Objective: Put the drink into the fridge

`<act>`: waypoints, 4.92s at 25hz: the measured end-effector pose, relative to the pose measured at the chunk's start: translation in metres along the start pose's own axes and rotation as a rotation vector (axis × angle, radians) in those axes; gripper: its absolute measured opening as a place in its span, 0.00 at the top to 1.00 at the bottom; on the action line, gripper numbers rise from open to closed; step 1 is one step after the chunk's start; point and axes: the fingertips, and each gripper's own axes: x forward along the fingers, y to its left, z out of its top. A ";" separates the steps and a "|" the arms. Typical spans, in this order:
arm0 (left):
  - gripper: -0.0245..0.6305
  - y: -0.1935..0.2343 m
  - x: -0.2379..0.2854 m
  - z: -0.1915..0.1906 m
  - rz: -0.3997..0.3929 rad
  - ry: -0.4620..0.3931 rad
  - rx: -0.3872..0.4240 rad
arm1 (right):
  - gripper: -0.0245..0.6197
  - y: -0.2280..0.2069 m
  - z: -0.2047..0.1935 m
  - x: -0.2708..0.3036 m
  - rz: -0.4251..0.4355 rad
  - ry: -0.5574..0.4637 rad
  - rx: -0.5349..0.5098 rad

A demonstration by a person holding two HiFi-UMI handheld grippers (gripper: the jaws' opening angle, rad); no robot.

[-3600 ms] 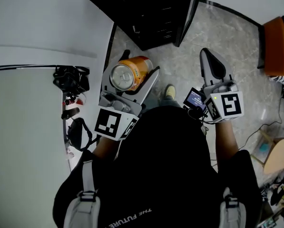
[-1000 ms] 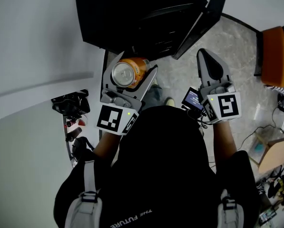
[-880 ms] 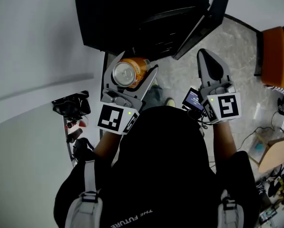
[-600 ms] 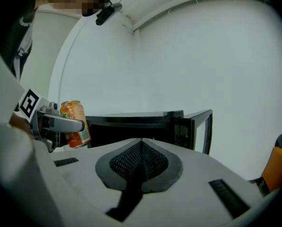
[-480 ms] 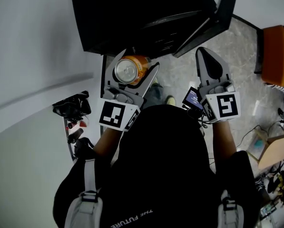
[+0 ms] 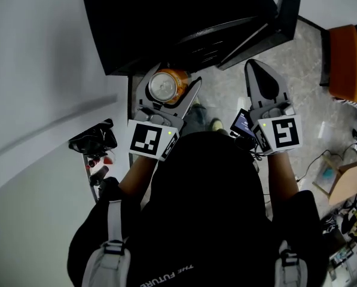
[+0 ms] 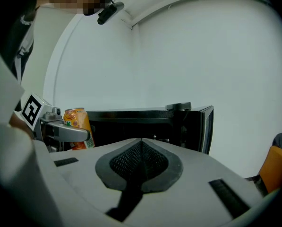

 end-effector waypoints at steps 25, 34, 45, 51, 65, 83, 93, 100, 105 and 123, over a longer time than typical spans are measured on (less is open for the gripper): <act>0.44 0.031 0.057 -0.062 -0.057 0.100 0.020 | 0.94 -0.002 -0.019 0.025 -0.094 0.037 0.046; 0.44 0.022 0.057 -0.064 -0.048 0.107 0.020 | 0.94 -0.004 -0.018 0.018 -0.080 0.024 0.027; 0.44 0.013 0.060 -0.077 0.032 0.140 0.022 | 0.94 -0.011 -0.029 0.017 0.013 0.060 0.032; 0.44 0.015 0.067 -0.085 0.081 0.149 0.026 | 0.94 -0.012 -0.037 0.027 0.077 0.072 0.039; 0.44 0.032 0.076 -0.105 0.153 0.157 0.022 | 0.94 -0.006 -0.064 0.048 0.177 0.097 0.040; 0.44 0.055 0.107 -0.161 0.199 0.197 -0.001 | 0.94 -0.012 -0.092 0.064 0.194 0.086 0.016; 0.44 0.069 0.124 -0.187 0.234 0.216 0.003 | 0.94 -0.008 -0.104 0.072 0.210 0.095 0.056; 0.44 0.089 0.143 -0.206 0.274 0.243 0.005 | 0.94 -0.012 -0.117 0.068 0.222 0.119 0.084; 0.44 0.110 0.156 -0.218 0.294 0.261 0.015 | 0.94 -0.012 -0.124 0.069 0.225 0.132 0.095; 0.44 0.154 0.176 -0.236 0.352 0.272 -0.030 | 0.94 -0.017 -0.124 0.067 0.173 0.143 0.084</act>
